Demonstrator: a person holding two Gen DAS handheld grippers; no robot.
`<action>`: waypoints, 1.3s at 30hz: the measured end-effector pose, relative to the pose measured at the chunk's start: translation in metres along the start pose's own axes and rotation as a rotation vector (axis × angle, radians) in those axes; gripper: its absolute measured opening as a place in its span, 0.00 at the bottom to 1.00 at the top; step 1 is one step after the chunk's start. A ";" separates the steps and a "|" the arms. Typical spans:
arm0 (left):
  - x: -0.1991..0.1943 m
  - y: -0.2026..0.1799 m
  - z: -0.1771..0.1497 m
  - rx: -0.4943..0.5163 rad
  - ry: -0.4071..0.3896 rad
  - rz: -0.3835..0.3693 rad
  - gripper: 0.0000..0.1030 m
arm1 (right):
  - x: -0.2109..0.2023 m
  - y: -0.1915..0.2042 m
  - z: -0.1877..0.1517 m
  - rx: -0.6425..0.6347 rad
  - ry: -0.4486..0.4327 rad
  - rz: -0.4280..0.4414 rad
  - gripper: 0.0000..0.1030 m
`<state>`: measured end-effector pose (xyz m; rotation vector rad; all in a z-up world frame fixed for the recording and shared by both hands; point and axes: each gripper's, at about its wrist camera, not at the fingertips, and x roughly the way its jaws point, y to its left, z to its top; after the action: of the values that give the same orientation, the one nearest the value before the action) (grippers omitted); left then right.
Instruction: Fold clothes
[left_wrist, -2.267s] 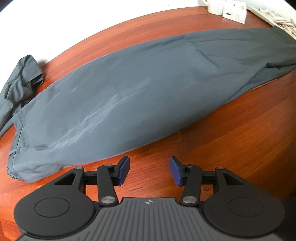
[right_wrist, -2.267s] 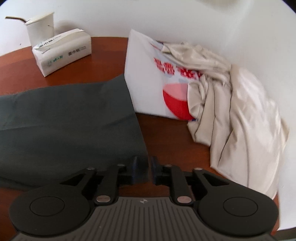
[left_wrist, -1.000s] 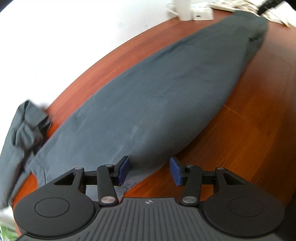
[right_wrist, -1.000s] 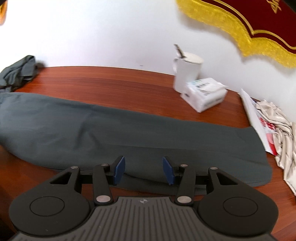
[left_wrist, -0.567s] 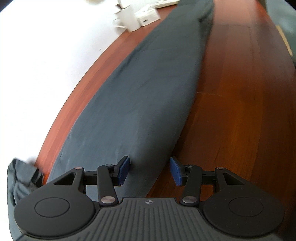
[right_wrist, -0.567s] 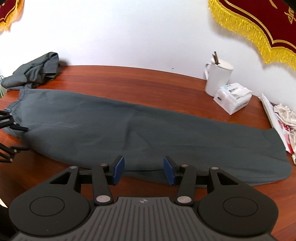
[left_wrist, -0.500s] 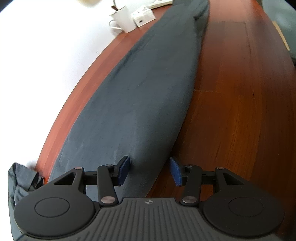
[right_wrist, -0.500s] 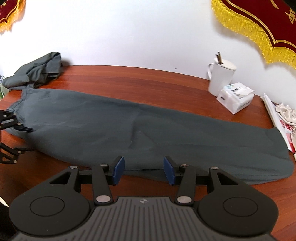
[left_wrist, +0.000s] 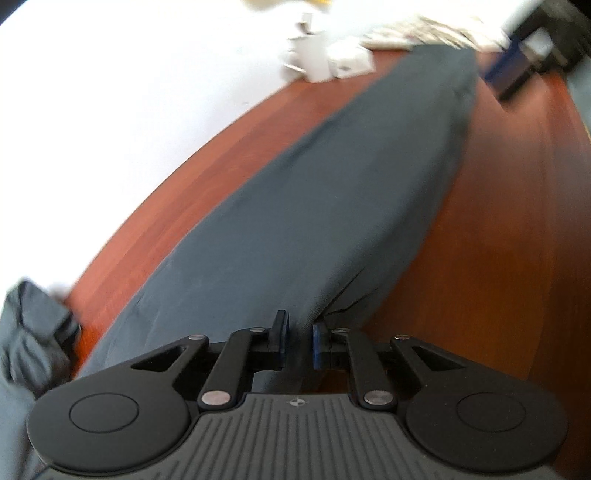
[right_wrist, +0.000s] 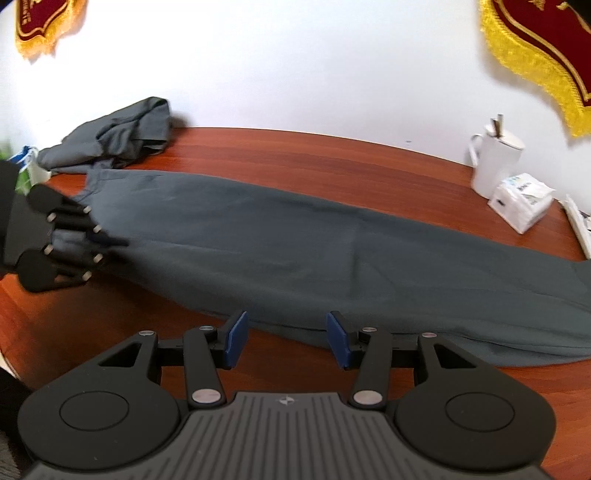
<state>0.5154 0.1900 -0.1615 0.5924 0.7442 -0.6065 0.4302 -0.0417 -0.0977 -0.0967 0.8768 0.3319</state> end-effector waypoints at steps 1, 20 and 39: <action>0.002 0.006 0.001 -0.036 0.002 -0.002 0.13 | 0.002 0.003 0.001 -0.003 0.001 0.008 0.52; 0.003 0.044 0.014 -0.276 0.058 -0.094 0.18 | 0.104 0.022 0.024 -0.041 0.112 0.163 0.57; -0.015 0.048 0.011 -0.289 0.066 -0.112 0.19 | 0.141 0.035 0.025 -0.049 0.122 0.165 0.70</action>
<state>0.5439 0.2192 -0.1308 0.3069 0.9129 -0.5716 0.5212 0.0313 -0.1881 -0.0910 1.0002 0.5059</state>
